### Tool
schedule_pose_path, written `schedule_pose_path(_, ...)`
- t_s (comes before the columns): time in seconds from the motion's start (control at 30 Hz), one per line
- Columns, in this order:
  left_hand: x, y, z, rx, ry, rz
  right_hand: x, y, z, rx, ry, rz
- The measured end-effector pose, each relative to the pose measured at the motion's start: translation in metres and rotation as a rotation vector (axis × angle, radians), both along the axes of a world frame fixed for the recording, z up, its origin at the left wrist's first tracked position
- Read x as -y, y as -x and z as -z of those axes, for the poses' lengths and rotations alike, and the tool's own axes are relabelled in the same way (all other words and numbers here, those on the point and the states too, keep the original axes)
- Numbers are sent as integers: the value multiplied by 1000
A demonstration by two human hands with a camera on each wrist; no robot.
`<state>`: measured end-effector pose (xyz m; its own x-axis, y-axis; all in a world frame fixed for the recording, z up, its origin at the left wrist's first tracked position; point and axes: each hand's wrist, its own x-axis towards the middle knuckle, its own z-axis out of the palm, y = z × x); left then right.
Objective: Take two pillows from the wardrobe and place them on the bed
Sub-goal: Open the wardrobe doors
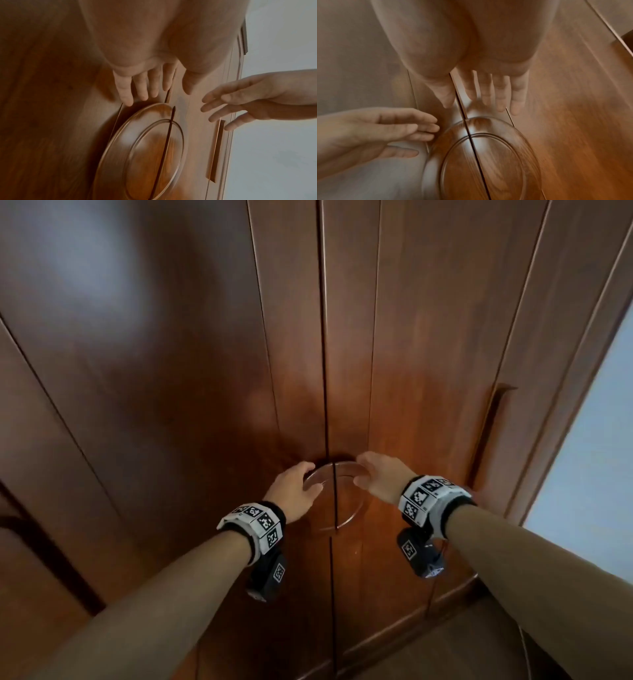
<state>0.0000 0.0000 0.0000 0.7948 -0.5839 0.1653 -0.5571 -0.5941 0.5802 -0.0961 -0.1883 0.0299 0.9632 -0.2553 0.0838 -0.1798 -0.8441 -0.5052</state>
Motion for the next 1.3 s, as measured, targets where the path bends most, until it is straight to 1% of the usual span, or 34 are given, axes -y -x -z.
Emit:
schedule_pose_path(0.07, 7, -4, 4, -49, -30, 5, -1, -17, 3, -35, 27, 17)
schedule_pose_path(0.2, 28, -9, 9, 24, -162, -15, -3, -43, 19, -157, 97, 16)
schedule_pose_path(0.3, 39, -10, 20, 38, -225, -56, -2, -50, 36, -128, 131, 24)
schedule_pose_path(0.43, 47, -1, 29, 35, -195, -129, 5, -46, 41, -67, 119, 23)
schedule_pose_path(0.53, 47, 6, 26, 6, -188, -154, 10, -33, 45, -45, 97, 9)
schedule_pose_path(0.6, 46, 15, 23, -8, -192, -165, 12, -21, 46, -46, 85, -3)
schedule_pose_path(0.8, 41, 60, 22, 18, -230, -194, 20, 22, 39, -59, 51, -48)
schedule_pose_path(0.9, 39, 88, 19, 36, -267, -220, 26, 54, 38, -34, 41, -54)
schedule_pose_path(0.97, 35, 107, 19, 48, -322, -231, 32, 80, 40, -14, 59, -50)
schedule_pose_path(1.17, 28, 159, 18, 194, -551, -210, 61, 161, 38, -33, 83, 55)
schedule_pose_path(1.3, 17, 180, 23, 265, -559, -210, 78, 207, 41, -35, 92, 198)
